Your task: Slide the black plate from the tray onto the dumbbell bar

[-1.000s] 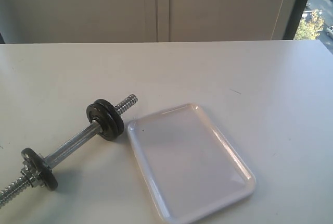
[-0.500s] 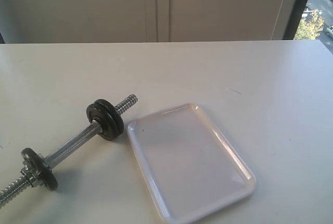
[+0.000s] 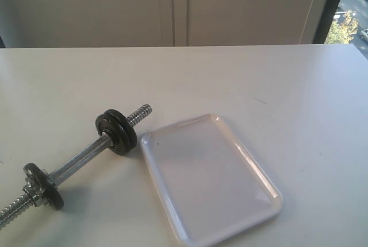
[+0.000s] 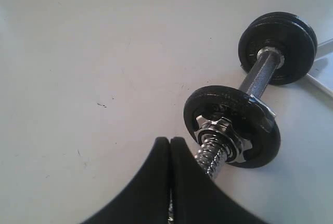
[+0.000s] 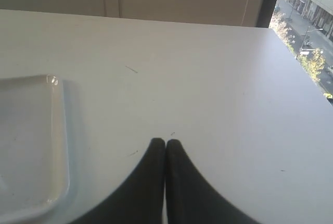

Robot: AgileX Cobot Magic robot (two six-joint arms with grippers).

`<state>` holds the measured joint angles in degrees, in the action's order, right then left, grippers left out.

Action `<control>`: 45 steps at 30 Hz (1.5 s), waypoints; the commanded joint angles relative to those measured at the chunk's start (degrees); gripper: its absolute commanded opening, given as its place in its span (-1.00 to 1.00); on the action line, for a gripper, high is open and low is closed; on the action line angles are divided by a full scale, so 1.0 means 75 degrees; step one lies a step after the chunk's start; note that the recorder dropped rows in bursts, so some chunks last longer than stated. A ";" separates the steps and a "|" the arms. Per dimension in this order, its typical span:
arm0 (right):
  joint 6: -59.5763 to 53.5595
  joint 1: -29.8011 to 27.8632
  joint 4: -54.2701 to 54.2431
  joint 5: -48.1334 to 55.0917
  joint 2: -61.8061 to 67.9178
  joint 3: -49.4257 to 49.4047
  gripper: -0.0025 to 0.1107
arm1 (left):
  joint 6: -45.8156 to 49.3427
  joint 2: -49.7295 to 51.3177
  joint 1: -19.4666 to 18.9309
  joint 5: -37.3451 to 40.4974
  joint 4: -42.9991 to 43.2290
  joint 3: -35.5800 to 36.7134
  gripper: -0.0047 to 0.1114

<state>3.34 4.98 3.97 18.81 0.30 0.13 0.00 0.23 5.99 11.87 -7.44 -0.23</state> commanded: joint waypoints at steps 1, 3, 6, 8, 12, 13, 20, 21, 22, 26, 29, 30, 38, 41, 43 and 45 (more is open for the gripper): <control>0.0017 -0.0119 0.0118 -0.0139 -0.0040 -0.0018 -0.96 | 0.0000 -0.0031 -0.0026 -0.0020 -0.0080 0.0031 -0.92; 0.0017 -0.0183 0.0118 -0.0139 -0.0040 -0.0018 -0.96 | 0.0000 -0.0031 -0.0026 -0.0020 -0.0080 0.0031 -0.92; 0.0017 -0.0221 0.0118 -0.0139 -0.0040 -0.0018 -0.96 | 0.0000 -0.0031 -0.0026 -0.0033 -0.0080 0.0031 -0.92; 0.0017 -0.0221 0.0118 -0.0139 -0.0040 -0.0018 -0.96 | 0.0000 -0.0031 -0.0026 -0.0033 -0.0080 0.0031 -0.92; 0.0017 -0.0221 0.0118 -0.0139 -0.0040 -0.0018 -0.96 | 0.0000 -0.0031 -0.0026 -0.0033 -0.0080 0.0031 -0.92; 0.0017 -0.0219 0.0118 -0.0139 -0.0040 -0.0018 -0.96 | 0.0000 -0.0031 -0.0026 -0.0033 -0.0080 0.0031 -0.92; 0.0017 -0.0219 0.0042 -0.0125 -0.0040 -0.0018 -0.96 | 0.0000 -0.0031 -0.0026 -0.0033 -0.0080 0.0031 -0.92; 0.0017 -0.0219 0.0042 -0.0125 -0.0040 -0.0018 -0.96 | 0.0000 -0.0031 -0.0026 -0.0033 -0.0080 0.0031 -0.92; 0.0017 -0.0219 0.0042 -0.0125 -0.0040 -0.0018 -0.96 | 0.0000 -0.0031 -0.0026 -0.0033 -0.0080 0.0031 -0.92; 0.0017 -0.0219 0.0042 -0.0125 -0.0040 -0.0018 -0.96 | 0.0000 -0.0031 -0.0026 -0.0033 -0.0080 0.0031 -0.92; 0.0017 -0.0219 0.0042 -0.0125 -0.0040 -0.0018 -0.96 | 0.0000 -0.0031 -0.0026 -0.0033 -0.0080 0.0031 -0.92; 0.0017 -0.0219 0.0042 -0.0125 -0.0040 -0.0018 -0.96 | 0.0000 -0.0031 -0.0026 -0.0033 -0.0080 0.0031 -0.92; 0.0017 -0.0219 0.0042 -0.0125 -0.0040 -0.0018 -0.96 | 0.0000 -0.0031 -0.0026 -0.0033 -0.0080 0.0031 -0.92; 0.0017 -0.0219 0.0042 -0.0125 -0.0040 -0.0018 -0.96 | 0.0000 -0.0031 -0.0026 -0.0033 -0.0080 0.0031 -0.92; 0.0017 -0.0219 0.0042 -0.0125 -0.0040 -0.0018 -0.96 | 0.0000 -0.0031 -0.0026 -0.0033 -0.0080 0.0031 -0.92; 0.0017 -0.0219 0.0042 -0.0125 -0.0040 -0.0018 -0.96 | 0.0000 -0.0031 -0.0026 -0.0033 -0.0080 0.0031 -0.92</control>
<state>3.39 3.62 4.22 18.69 0.30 0.13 0.00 0.23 5.99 11.87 -7.44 -0.23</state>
